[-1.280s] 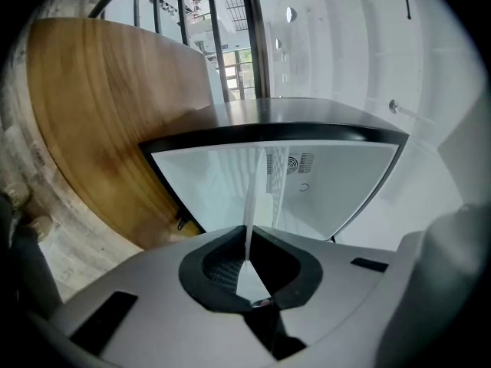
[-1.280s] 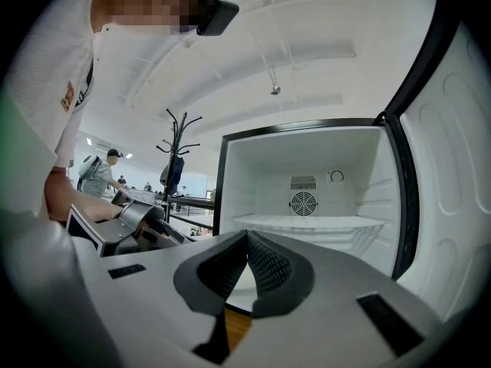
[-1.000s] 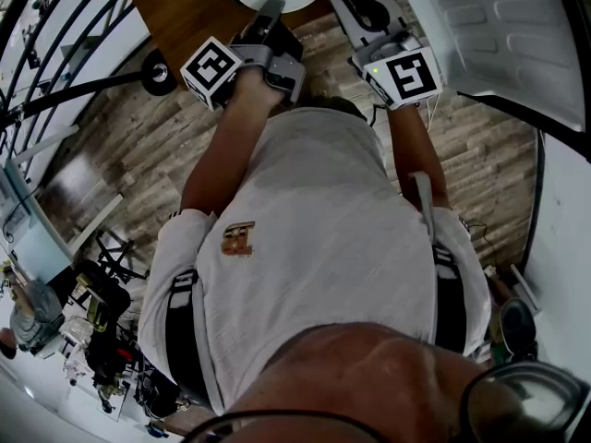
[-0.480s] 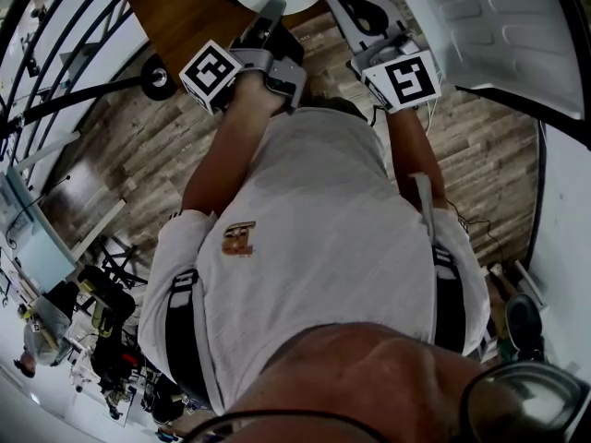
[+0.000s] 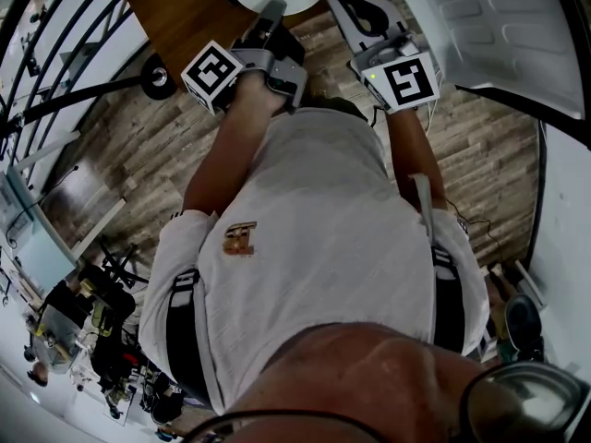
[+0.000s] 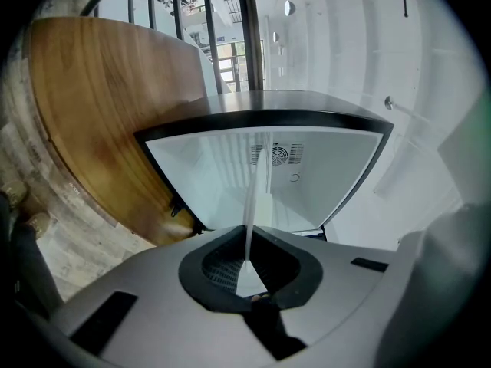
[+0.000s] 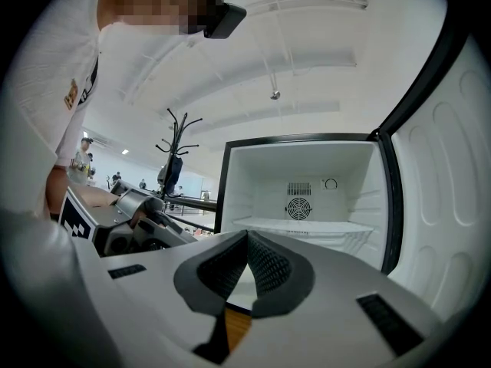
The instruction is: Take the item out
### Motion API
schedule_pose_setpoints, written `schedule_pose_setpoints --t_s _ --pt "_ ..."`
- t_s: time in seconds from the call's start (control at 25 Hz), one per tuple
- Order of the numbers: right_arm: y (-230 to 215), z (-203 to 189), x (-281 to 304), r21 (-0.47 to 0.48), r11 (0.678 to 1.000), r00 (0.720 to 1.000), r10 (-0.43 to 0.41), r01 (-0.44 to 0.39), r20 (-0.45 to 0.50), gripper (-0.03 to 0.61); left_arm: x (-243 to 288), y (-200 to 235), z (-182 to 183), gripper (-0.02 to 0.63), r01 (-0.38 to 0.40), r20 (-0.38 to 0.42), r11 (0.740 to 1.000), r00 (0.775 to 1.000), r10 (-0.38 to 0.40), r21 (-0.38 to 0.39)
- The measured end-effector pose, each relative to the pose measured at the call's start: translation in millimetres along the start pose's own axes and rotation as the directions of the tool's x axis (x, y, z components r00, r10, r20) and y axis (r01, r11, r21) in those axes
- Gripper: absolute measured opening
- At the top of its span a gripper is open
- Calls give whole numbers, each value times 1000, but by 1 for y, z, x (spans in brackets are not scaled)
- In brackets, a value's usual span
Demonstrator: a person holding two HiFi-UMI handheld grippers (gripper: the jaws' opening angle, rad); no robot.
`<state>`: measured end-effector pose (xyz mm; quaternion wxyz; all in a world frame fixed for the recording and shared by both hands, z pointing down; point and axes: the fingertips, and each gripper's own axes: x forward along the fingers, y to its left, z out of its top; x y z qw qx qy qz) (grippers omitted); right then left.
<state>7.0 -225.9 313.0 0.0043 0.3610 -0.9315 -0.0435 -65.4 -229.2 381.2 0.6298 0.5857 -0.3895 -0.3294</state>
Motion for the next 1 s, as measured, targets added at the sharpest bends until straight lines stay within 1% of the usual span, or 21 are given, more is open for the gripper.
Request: schedule_pose_setpoints --t_s 0.16,0.44,0.56,0.68,0.76,1.0 --pt "1 5 1 -6 1000 1000 5 -5 21 32 -1 0 1 29 1 7 1000 1000 -1 7" --pt "2 2 2 -8 1000 1000 10 -9 19 32 0 -1 0 29 8 6 1000 1000 -8 -1" --pt "2 1 1 -5 1000 1000 9 -9 0 32 -1 -2 0 29 8 6 1000 1000 -8 -1" --pt "2 4 2 -9 1000 1000 10 -10 21 32 -1 1 2 29 2 9 1000 1000 -2 8" --pt "2 4 2 -7 1000 1000 9 -9 21 34 -1 -3 0 29 7 5 1000 1000 -7 -2" --pt "3 -7 -2 7 1000 997 12 -12 -73 32 -1 -4 0 29 4 5 1000 1000 -4 1"
